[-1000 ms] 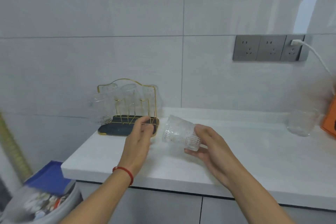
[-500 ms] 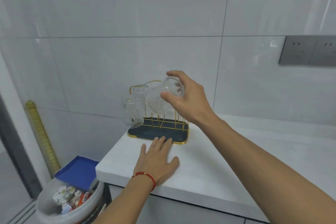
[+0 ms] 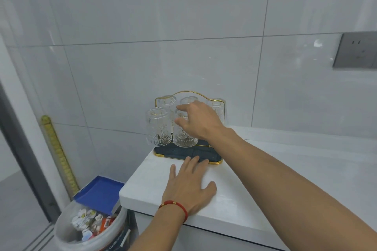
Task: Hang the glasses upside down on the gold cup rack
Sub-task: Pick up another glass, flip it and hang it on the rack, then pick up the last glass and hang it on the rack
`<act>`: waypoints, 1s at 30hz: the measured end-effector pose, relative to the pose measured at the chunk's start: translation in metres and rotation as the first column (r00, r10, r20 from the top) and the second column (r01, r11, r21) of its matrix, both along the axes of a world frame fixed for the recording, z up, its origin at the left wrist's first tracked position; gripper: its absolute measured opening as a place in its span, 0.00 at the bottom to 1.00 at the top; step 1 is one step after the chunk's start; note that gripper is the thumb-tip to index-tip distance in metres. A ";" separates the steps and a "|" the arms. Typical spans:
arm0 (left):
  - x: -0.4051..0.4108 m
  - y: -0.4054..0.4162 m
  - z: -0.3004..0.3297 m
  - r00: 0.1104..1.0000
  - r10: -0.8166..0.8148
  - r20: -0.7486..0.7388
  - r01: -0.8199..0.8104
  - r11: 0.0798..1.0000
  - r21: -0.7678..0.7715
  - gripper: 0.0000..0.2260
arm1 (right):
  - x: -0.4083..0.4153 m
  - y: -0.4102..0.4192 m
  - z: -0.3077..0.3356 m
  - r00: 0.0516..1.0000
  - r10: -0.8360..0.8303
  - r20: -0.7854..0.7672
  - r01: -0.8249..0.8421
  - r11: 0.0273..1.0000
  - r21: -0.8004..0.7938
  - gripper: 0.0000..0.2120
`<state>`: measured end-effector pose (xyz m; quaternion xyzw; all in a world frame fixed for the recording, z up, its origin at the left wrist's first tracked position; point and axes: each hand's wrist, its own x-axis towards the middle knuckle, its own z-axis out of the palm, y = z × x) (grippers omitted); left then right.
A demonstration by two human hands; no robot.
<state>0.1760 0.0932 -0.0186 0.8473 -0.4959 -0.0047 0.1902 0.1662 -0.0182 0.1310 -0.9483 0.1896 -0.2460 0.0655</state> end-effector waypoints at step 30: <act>-0.194 -0.158 0.032 0.920 -0.391 0.030 0.386 0.890 -0.241 0.24 | -0.414 -0.193 -0.130 0.535 -0.833 0.140 0.736 0.540 0.408 0.23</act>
